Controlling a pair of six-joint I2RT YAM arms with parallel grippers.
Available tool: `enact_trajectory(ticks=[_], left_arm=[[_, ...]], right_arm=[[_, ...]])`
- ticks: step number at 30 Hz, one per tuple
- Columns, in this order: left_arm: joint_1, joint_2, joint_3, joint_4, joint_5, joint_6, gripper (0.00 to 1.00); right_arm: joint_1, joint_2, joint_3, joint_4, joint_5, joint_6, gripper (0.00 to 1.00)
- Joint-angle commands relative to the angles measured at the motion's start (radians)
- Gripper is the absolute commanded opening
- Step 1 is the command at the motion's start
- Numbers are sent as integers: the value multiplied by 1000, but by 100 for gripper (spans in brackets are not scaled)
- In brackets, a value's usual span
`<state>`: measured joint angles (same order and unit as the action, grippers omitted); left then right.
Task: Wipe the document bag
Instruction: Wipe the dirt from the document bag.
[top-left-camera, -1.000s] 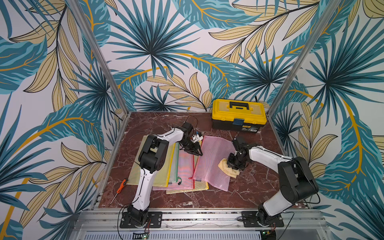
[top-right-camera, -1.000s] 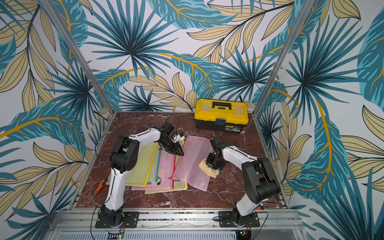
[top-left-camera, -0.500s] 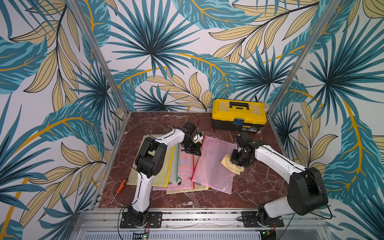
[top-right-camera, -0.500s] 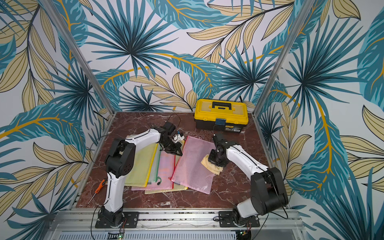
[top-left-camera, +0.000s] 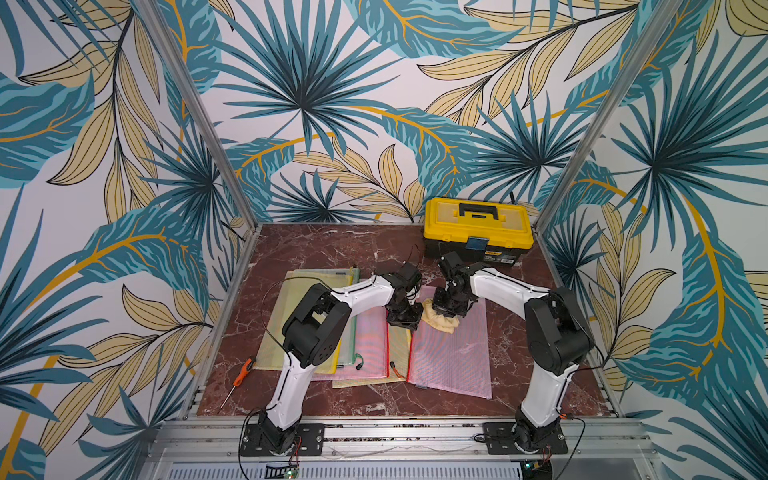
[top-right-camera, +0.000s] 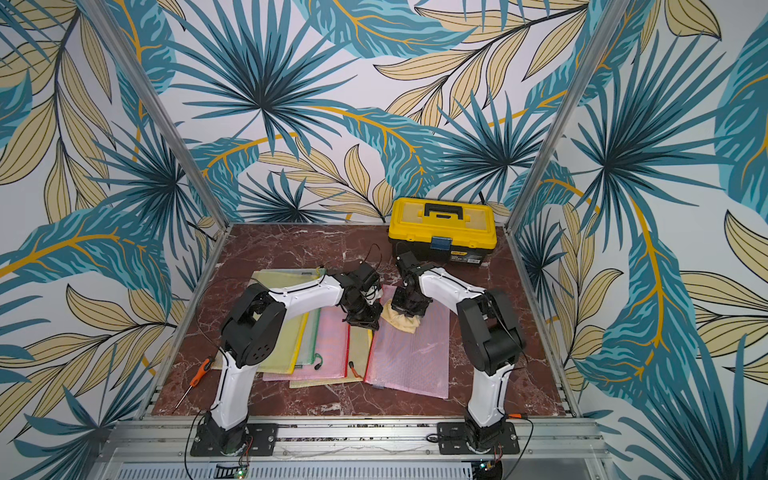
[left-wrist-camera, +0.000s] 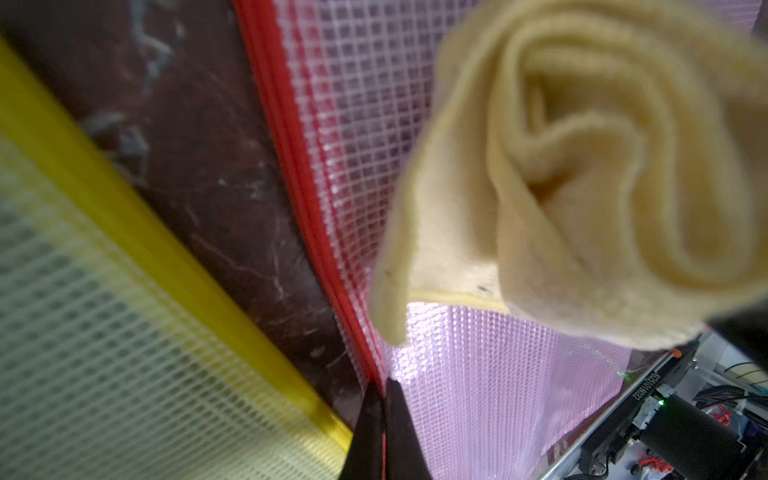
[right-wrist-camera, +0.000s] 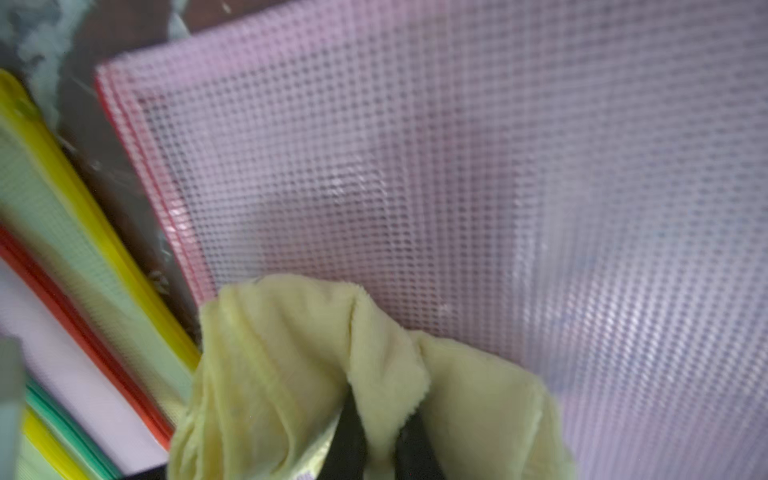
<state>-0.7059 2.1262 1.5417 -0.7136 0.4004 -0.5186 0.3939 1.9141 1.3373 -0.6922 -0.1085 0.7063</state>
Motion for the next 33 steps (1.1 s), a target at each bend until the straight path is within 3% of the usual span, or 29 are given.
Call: enact_trajectory(ticks=[1, 6, 9, 11, 16, 23, 28, 33], left_arm=[[4, -52, -34, 26, -29, -29, 0], [3, -82, -81, 37, -42, -22, 0], [2, -92, -105, 48, -40, -24, 0], [1, -91, -116, 62, -36, -27, 0], [2, -81, -117, 78, -26, -34, 0], [3, -106, -135, 85, -29, -34, 0], [3, -123, -151, 87, -43, -41, 0], [3, -125, -151, 89, -46, -44, 0]], right_arm=[[2, 58, 79, -7, 20, -20, 0], [-90, 119, 54, -15, 51, -37, 0], [-183, 65, -5, -27, 61, -66, 0], [-217, 17, 1, -100, 142, -86, 0], [-169, -84, 12, -136, 136, -68, 0], [9, 133, 205, -70, 15, 9, 0], [-23, 156, 226, -79, 34, 1, 0], [-172, 47, 54, -90, 46, -53, 0]])
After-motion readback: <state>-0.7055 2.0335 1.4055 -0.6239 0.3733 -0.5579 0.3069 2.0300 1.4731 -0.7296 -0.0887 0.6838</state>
